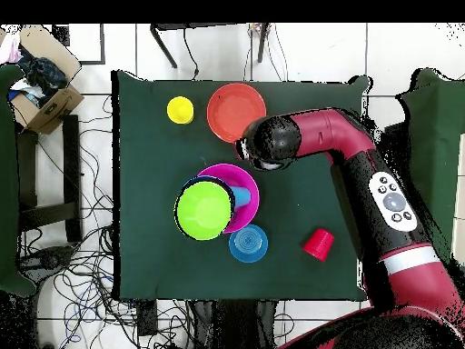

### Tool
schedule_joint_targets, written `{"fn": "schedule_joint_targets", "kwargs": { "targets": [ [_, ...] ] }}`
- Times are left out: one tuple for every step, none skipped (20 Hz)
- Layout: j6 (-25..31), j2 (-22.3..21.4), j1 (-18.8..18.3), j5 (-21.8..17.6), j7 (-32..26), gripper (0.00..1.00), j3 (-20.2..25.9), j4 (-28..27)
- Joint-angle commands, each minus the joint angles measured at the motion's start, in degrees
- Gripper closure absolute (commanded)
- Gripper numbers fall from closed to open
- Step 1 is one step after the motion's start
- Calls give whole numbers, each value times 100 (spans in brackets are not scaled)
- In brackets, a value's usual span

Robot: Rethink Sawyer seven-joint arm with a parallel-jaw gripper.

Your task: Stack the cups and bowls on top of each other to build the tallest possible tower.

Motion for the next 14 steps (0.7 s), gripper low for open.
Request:
{"fn": "schedule_joint_targets", "kwargs": {
  "targets": [
    [609, 519, 387, -236, -1736, 0, -239, -1067],
    [625, 621, 429, -288, -1832, 0, -245, -1235],
    [624, 767, 480, -347, -1913, 0, -245, -1468],
    [649, 875, 529, -394, -2005, 0, -248, -1667],
    [693, 975, 566, -412, -2096, 0, -241, -1849],
    [734, 1096, 616, -422, -2177, 0, -217, -2068],
    [774, 1171, 637, -418, -2251, 0, -205, -2192],
    [821, 1268, 664, -428, -2355, 0, -191, -2362],
    [832, 1330, 654, -448, -2462, 0, -197, -2451],
    [854, 1392, 682, -508, -2566, 0, -218, -2591],
    [867, 1405, 683, -537, -2569, 0, -262, -2647],
    [880, 1417, 684, -567, -2572, 0, -306, -2703],
    [854, 1404, 663, -561, -2588, 0, -335, -2681],
    [860, 1440, 671, -569, -2672, 0, -339, -2749]
  ]
}}
